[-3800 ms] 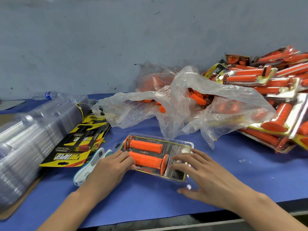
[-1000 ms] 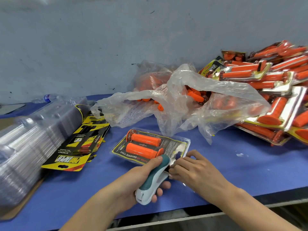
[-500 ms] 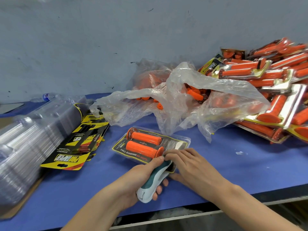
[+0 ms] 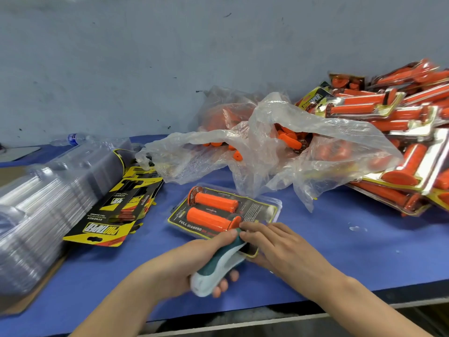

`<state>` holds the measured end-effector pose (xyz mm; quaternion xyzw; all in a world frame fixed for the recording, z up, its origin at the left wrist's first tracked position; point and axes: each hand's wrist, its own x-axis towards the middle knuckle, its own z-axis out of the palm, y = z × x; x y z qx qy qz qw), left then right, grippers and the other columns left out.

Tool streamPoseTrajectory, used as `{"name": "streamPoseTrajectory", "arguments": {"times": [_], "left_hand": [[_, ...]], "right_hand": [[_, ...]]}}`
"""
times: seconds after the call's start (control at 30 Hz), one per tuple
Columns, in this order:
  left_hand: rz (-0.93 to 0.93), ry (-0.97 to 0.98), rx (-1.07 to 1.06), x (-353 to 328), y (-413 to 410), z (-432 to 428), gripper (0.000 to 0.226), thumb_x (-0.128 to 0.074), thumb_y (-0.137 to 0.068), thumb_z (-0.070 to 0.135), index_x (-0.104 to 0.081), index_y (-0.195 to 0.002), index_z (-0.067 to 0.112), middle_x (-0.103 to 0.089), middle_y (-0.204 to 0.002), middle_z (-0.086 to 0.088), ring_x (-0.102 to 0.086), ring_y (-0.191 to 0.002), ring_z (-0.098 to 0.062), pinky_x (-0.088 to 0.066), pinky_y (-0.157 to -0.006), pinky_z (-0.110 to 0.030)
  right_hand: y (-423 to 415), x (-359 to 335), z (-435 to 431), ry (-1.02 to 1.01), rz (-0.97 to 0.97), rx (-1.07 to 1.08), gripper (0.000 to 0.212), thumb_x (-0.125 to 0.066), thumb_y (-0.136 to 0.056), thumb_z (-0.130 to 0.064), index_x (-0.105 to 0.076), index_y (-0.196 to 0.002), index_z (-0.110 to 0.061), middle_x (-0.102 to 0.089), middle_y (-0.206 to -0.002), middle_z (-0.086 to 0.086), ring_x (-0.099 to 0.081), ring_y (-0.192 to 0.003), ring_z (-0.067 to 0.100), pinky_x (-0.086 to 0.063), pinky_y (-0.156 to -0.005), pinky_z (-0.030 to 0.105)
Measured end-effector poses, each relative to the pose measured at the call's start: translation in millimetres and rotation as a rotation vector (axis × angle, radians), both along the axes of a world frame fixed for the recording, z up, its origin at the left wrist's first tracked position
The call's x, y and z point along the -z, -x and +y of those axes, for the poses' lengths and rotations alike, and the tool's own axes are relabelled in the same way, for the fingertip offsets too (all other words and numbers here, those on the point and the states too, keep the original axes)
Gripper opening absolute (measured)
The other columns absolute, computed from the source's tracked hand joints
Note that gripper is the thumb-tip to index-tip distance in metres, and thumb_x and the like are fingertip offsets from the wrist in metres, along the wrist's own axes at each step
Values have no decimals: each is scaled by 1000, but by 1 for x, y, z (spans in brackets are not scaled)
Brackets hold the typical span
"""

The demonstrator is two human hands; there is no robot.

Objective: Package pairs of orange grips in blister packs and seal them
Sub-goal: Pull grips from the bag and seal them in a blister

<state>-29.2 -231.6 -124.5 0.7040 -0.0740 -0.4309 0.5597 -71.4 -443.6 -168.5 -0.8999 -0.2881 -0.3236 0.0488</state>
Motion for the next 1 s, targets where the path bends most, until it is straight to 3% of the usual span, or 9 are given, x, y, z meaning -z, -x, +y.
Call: {"name": "streamPoseTrajectory", "arguments": {"times": [0.2,0.33,0.43,0.5,0.6,0.73,0.87,0.93,1.0], "left_hand": [[-544,-691,41,-15,-28,89,65,-58,-66,83,-62,-95,24,-74,-85,1,-68,-62,-16,-53,-58,-27],[-966,-1171,-147,6,-41,106,56,-59,-81,68,-48,-114,24,-60,-112,1,-59,-101,-21,-51,-86,-38],[-1325,-973,-252,4,-41,91,65,-65,-85,55,-47,-136,18,-50,-124,-6,-51,-117,-29,-44,-96,-40],[-1556,-638,-219,-7,-34,71,56,-65,-87,51,-56,-130,17,-53,-117,-4,-53,-108,-24,-44,-93,-37],[-1781,-476,-34,-17,-22,39,38,-45,-94,49,-64,-110,20,-60,-100,5,-58,-91,-20,-47,-81,-37],[-1633,-282,-219,-23,-15,19,28,-36,-97,51,-47,-85,29,-49,-65,16,-47,-65,-12,-39,-62,-28],[-1331,4,-564,-33,-13,6,34,-32,-101,55,-40,-79,31,-53,-61,9,-53,-59,-5,-38,-52,-17],[-1123,105,-614,-34,-11,2,40,-30,-97,63,-54,-84,34,-62,-72,13,-57,-65,0,-41,-57,-12],[-907,166,-583,-28,-10,-3,48,-31,-92,69,-65,-90,36,-71,-83,11,-67,-77,-2,-50,-76,-22]], "right_hand": [[-2,1,-6,23,-19,64,19,-45,-104,-28,-63,-97,-25,-64,-96,-11,-63,-82,15,-48,-85,31],[-1,-16,3,-120,-128,84,20,-50,-100,-29,-68,-92,-24,-66,-91,-12,-62,-79,15,-45,-86,31],[1,-37,8,-232,-194,63,15,-56,-97,-25,-70,-94,-21,-67,-94,-12,-62,-82,16,-47,-84,34],[1,-50,10,-259,-226,89,10,-61,-94,-20,-71,-94,-19,-67,-93,-10,-62,-83,18,-47,-85,35],[0,-70,14,-278,-264,93,8,-63,-92,-17,-71,-95,-17,-66,-90,-6,-59,-84,20,-42,-89,31],[-2,-97,16,-595,-171,55,38,-56,-96,-33,-51,-133,-32,-54,-128,-18,-47,-116,6,-29,-102,15],[-2,-95,16,-1055,41,139,60,-43,-99,-52,-15,-151,-42,-32,-147,-27,-34,-134,-4,-26,-109,13],[-3,-82,21,-1238,292,96,52,-37,-98,-54,-31,-146,-38,-49,-138,-16,-49,-124,5,-40,-107,27],[-4,-74,27,-1394,469,-27,40,-33,-100,-50,-59,-123,-32,-67,-117,-12,-62,-111,9,-50,-90,21]]}}
